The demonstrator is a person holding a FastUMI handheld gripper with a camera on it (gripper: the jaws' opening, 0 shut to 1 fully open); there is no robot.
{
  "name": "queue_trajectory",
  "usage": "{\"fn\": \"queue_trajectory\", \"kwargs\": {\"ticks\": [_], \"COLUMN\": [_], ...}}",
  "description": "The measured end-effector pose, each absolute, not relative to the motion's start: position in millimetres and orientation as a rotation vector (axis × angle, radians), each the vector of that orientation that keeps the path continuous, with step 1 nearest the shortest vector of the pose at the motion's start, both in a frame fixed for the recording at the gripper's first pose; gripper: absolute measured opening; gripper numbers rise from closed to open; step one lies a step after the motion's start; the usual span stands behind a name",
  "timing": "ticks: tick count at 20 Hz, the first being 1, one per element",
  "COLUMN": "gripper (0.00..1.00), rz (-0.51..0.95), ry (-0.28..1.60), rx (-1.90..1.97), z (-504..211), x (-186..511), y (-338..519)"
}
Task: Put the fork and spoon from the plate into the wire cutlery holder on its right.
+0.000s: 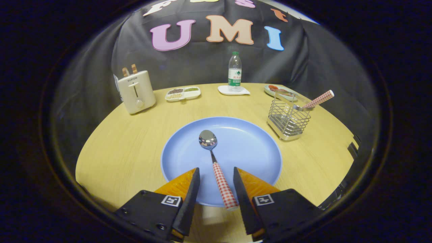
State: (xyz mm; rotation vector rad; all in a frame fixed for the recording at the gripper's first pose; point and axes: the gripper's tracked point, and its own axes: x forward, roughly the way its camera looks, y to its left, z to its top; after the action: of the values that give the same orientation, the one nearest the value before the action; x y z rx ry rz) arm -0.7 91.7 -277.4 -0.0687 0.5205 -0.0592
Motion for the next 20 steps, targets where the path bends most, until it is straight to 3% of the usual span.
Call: {"fn": "queue_trajectory", "kwargs": {"ticks": [4,7,12,20], "gripper": [0.31,0.18,0.13,0.13], "rz": [-0.033,-0.056,-0.047,-0.003], "ry": [0.543,0.56,0.568,0.572], "rx": [-0.05,-0.059,-0.101,-0.138], "z": [-286,-281,-273,-224], "x": [4,-1,1,-4], "y": [98,93,92,78]}}
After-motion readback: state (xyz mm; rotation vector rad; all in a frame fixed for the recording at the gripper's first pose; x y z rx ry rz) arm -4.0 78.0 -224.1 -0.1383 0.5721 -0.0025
